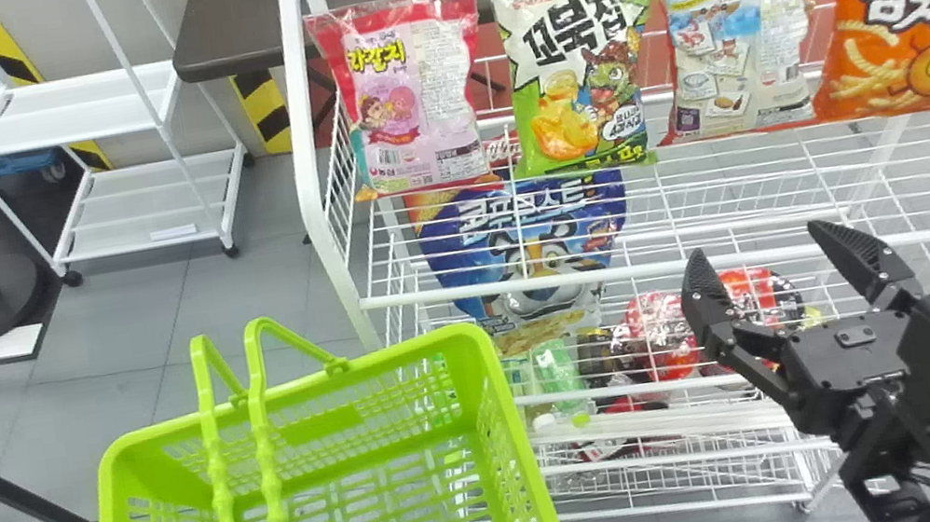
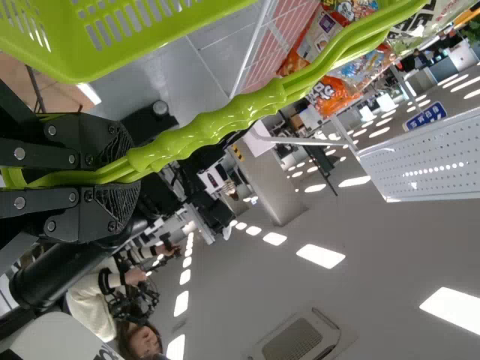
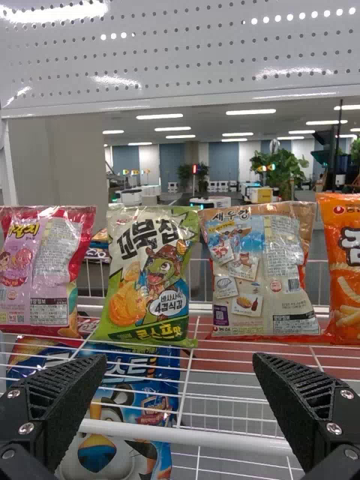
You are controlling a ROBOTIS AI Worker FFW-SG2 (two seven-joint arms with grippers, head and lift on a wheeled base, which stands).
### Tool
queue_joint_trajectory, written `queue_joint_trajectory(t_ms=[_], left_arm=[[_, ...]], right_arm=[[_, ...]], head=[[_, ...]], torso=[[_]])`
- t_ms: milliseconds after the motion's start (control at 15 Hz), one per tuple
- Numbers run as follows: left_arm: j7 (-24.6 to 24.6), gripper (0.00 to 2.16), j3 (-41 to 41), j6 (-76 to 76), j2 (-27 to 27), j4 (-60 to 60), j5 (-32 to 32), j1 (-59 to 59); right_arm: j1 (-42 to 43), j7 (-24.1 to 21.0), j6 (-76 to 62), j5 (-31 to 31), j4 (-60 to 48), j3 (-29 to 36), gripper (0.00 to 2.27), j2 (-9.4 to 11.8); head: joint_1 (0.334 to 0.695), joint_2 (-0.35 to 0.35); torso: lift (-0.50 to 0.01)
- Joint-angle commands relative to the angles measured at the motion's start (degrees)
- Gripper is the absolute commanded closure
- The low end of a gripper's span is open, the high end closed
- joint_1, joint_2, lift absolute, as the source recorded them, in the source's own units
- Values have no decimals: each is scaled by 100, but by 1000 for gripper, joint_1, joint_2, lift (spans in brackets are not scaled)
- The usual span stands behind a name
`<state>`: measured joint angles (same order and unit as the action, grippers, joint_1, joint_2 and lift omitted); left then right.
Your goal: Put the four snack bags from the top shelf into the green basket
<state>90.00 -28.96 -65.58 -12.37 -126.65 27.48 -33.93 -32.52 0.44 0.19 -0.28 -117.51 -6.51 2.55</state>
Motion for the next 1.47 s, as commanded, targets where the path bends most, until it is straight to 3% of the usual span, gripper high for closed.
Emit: queue_joint_trajectory(t_ms=[0,933,1200,1400], left_arm=[[57,2148,49,-12,6,0,-14,-26],[57,2148,154,-82,-47,-106,-58,-52],[57,2148,163,-82,-55,-141,-58,-96],[57,2148,154,-82,-64,-150,-50,-105]], right_arm=[[0,0,-6,1,-9,-17,90,0],[352,0,240,-7,53,-193,76,-9],[1503,-9,873,-148,756,-659,100,-17],[2707,-9,1119,-438,1854,-967,124,-35]], head=[[695,53],[695,50],[695,87],[695,146]], torso=[[0],[0],[0],[0]])
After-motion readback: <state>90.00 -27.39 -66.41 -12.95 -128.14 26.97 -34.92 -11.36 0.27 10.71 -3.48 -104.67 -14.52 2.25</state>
